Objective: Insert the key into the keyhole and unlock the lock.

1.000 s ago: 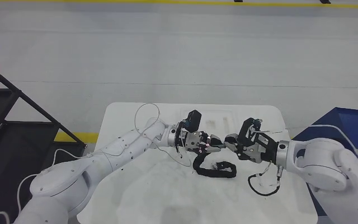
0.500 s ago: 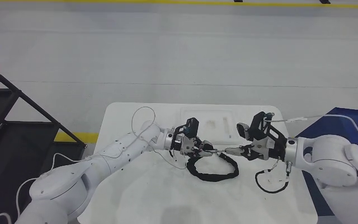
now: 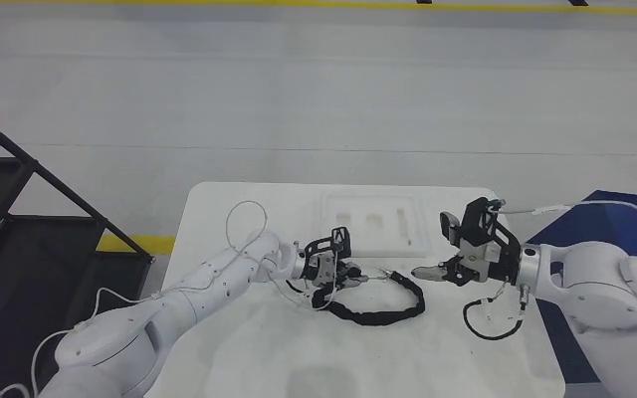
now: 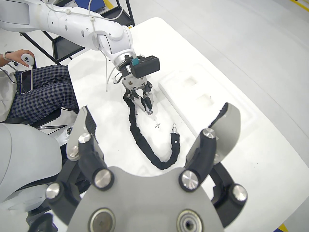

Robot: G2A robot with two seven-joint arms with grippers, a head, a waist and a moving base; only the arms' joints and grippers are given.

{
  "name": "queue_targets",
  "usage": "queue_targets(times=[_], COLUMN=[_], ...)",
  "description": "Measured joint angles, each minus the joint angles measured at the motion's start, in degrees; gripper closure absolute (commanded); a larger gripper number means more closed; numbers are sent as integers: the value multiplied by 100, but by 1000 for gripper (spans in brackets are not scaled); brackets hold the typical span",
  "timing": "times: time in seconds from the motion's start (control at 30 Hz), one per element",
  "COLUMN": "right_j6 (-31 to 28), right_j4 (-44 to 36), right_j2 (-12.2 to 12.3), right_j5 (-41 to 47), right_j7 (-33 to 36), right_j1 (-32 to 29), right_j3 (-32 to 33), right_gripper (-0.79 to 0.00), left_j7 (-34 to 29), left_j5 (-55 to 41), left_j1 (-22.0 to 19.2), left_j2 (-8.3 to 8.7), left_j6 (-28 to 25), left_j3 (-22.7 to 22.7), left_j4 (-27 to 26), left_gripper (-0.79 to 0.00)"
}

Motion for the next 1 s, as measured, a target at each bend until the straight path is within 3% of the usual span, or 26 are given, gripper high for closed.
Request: queue_targets(times=[0.37, 0.8, 1.0], right_j6=[-421, -2045, -2143], right_j4=[705, 2398, 3247], right_j2=[-100, -421, -602], right_j5=[59, -654, -626], right_j7=[-126, -1033, -1329], right_j1=[576, 2198, 3245], right_j3=[-633, -1635, -2179], right_gripper=[-785, -785, -785], left_j7=[-422, -37, -208], left_j5=[-111, 342, 21], left_j1=[2, -373, -808], left_j2=[43, 621, 776], left_j6=[-395, -938, -933], left_j3=[-368, -1731, -1913], left_j4=[-312, -1066, -1181], left_gripper=[-785, -785, -785])
